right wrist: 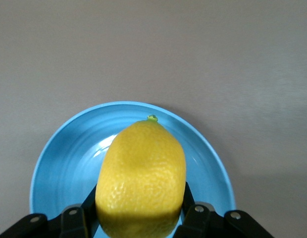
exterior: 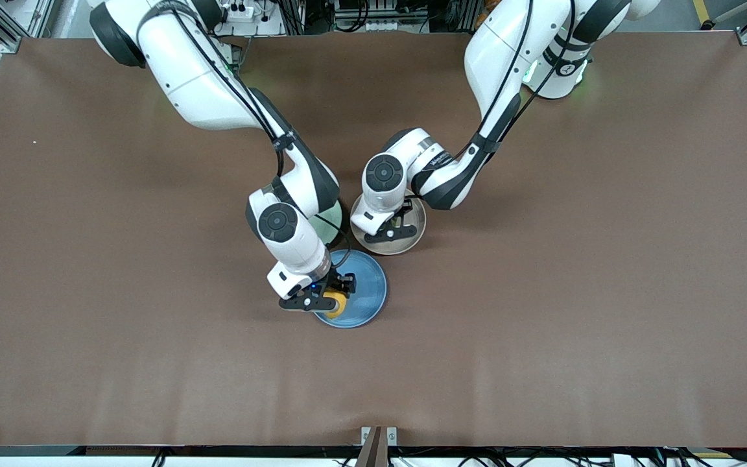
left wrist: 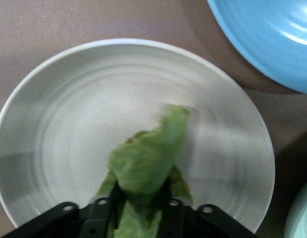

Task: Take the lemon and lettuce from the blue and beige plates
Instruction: 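Close the right gripper on the lemon while the left gripper grasps the lettuce, then lift the lemon with the right gripper while the left gripper lifts the lettuce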

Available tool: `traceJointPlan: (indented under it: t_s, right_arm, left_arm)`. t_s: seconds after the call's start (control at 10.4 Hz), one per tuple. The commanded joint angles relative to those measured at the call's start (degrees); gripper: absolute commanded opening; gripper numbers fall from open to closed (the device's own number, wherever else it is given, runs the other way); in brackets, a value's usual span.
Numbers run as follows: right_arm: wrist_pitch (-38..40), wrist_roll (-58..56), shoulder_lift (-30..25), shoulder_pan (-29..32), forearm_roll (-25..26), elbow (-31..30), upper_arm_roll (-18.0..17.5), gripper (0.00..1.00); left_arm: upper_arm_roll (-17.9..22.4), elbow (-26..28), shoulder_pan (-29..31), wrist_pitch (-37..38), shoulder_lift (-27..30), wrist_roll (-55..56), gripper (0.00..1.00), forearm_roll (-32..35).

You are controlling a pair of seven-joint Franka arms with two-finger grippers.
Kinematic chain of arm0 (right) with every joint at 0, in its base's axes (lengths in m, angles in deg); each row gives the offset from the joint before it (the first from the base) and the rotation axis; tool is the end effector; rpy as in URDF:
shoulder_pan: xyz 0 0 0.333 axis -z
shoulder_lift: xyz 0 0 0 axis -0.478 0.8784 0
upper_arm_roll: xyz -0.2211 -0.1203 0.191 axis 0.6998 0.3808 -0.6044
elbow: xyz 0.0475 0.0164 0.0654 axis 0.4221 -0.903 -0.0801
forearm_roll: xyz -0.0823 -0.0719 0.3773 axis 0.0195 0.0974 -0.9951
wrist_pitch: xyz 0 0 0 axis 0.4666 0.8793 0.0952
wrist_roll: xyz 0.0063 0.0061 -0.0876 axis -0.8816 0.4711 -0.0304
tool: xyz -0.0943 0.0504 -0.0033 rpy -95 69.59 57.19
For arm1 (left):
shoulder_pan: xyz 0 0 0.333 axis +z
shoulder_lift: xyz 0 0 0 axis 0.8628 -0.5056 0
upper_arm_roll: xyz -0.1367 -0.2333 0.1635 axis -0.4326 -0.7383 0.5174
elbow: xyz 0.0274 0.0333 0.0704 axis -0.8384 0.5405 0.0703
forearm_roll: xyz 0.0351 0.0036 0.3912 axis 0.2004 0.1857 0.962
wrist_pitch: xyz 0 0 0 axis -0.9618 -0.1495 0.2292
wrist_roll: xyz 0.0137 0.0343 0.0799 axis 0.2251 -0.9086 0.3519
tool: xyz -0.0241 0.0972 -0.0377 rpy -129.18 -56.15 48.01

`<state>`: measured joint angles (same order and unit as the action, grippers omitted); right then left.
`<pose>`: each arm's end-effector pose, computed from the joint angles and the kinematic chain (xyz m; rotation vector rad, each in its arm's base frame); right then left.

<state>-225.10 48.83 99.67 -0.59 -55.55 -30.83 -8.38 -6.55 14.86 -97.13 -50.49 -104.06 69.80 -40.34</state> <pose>0.6426 0.3889 0.2370 -2.9668 0.1321 -0.1976 0.4713 -0.5085 0.1809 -3.1208 -0.2584 0.2346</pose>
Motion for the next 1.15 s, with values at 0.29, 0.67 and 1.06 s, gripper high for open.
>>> traceJointPlan:
  t_s: [0.29,0.67,1.06]
  right_arm:
    - [11.6,-9.0,-21.5,10.3,0.7,-15.3,-3.4,0.15]
    - [13.2,-27.6,-34.1,19.0,0.6,-29.6,-3.0,0.15]
    - [13.3,-43.2,-38.5,25.5,0.8,-37.1,-0.2,0.15]
  left_arm:
    - [0.6,-0.3,0.8,5.8,5.6,2.0,0.00,2.0]
    - [0.6,-0.3,6.8,8.2,11.7,1.8,0.00,2.0]
    - [1.0,-0.3,15.6,8.2,13.0,1.2,0.00,6.1]
